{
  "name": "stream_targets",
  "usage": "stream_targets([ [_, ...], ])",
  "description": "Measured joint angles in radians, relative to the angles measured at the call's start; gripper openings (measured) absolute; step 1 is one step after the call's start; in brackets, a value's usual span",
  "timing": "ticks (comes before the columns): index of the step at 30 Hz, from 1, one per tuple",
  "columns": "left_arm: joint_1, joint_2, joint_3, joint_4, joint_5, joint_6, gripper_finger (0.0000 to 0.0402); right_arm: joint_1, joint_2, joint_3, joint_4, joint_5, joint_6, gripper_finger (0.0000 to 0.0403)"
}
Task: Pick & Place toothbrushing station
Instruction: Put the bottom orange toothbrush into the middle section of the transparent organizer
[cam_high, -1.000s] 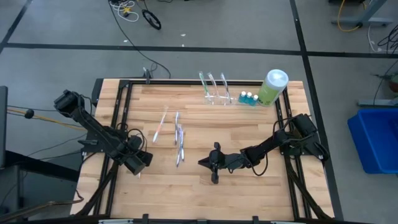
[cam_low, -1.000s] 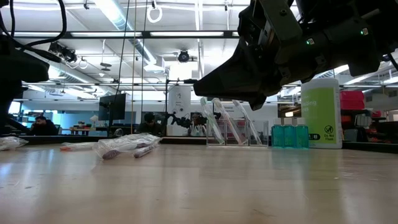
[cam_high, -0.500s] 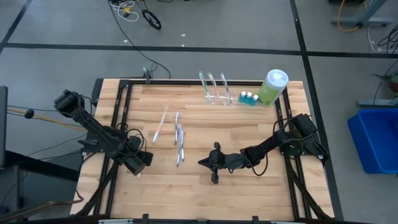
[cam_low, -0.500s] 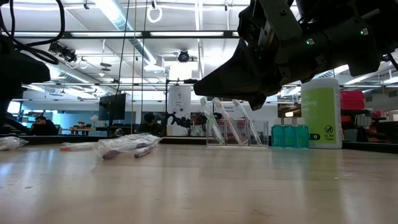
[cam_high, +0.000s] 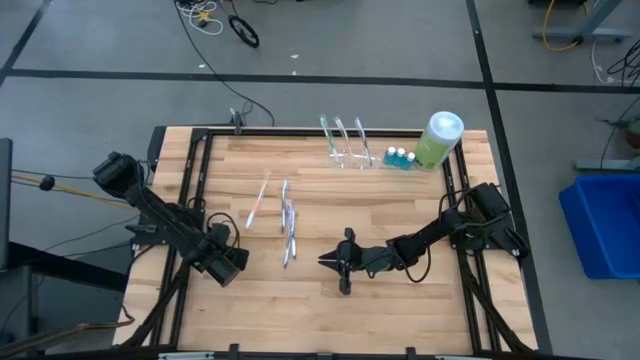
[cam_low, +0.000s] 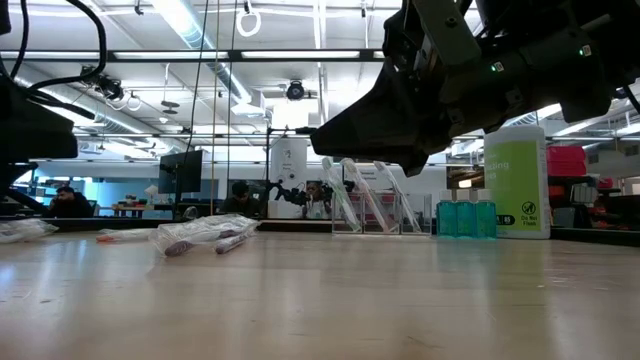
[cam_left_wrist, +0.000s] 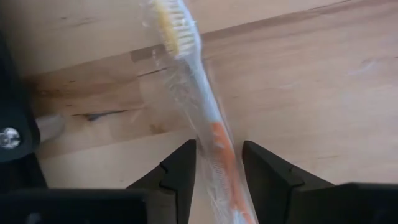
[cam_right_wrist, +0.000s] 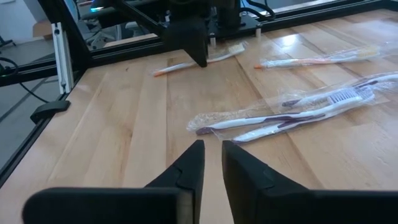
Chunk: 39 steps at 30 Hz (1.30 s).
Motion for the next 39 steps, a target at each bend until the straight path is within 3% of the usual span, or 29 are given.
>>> stream_targets([
  [5, 0.000, 0.010, 0.000, 0.014, -0.020, 0.009, 0.0101, 0.000, 0.000, 0.000, 0.001, 0.001, 0.000, 0.0064],
  [11, -0.002, 0.011, 0.000, 0.027, -0.062, 0.040, 0.0039, 0.000, 0.000, 0.000, 0.002, 0.001, 0.000, 0.0043],
  [14, -0.001, 0.013, 0.002, 0.021, -0.121, 0.065, 0.0013, 0.000, 0.000, 0.000, 0.002, 0.001, 0.002, 0.0033],
  [20, 0.002, 0.015, 0.025, 0.017, -0.270, 0.160, 0.0024, 0.000, 0.000, 0.000, 0.005, 0.005, 0.039, 0.0021],
  [24, 0.002, 0.015, 0.063, 0.020, -0.422, 0.273, 0.0026, 0.000, 0.000, 0.003, 0.010, 0.074, 0.093, 0.0020],
  [28, 0.002, 0.015, 0.115, 0.062, -0.595, 0.494, 0.0014, 0.000, 0.000, 0.028, 0.010, 0.138, 0.111, 0.0037],
  [32, 0.009, 0.014, 0.152, 0.238, -0.711, 0.817, 0.0011, -0.013, 0.000, 0.058, 0.010, 0.112, 0.059, 0.0070],
  [35, 0.037, 0.014, 0.153, 0.448, -0.700, 1.070, 0.0017, -0.028, 0.000, 0.063, 0.008, 0.079, 0.005, 0.0098],
  [39, 0.089, 0.014, 0.153, 0.721, -0.604, 1.374, 0.0017, -0.047, 0.000, 0.063, 0.002, 0.007, -0.061, 0.0133],
])
